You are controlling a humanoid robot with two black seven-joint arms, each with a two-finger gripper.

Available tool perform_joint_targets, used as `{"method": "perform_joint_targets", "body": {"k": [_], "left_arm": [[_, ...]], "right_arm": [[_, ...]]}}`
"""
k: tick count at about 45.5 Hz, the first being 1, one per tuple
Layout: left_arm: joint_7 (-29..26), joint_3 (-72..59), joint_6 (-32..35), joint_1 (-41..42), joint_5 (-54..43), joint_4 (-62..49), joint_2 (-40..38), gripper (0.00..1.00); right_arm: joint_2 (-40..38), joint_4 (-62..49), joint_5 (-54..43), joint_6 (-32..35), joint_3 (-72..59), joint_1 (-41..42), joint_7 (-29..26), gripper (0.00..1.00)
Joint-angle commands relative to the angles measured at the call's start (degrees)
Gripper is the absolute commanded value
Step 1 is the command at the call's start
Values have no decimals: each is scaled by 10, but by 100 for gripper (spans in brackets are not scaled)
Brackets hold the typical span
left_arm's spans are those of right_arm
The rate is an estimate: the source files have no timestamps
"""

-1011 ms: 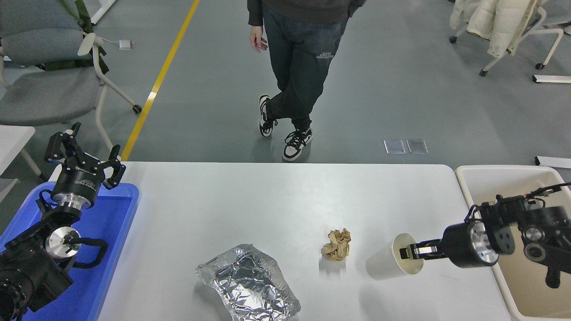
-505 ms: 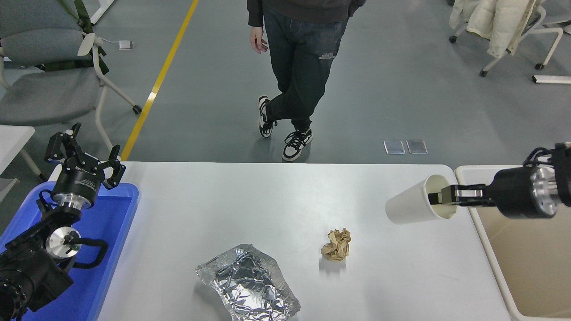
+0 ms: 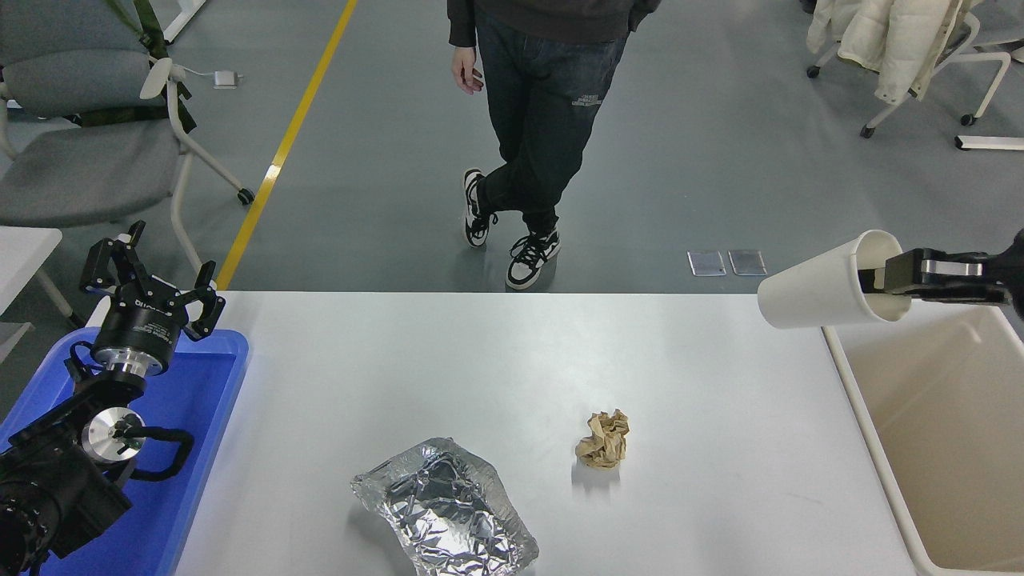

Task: Clean the table surface

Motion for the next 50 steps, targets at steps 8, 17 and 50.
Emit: {"method": "perform_joint_targets", "body": {"k": [8, 17, 50], "left_arm": [[0, 0, 1, 0, 0, 0, 0, 100], [0, -1, 1, 0, 0, 1, 0, 100], [0, 0, 1, 0, 0, 1, 0, 100]], "right_arm": [[-10, -122, 36, -4, -4, -28, 48, 0], [-5, -221, 57, -4, -4, -64, 102, 0], [190, -584, 215, -114, 3, -303, 210, 0]]}}
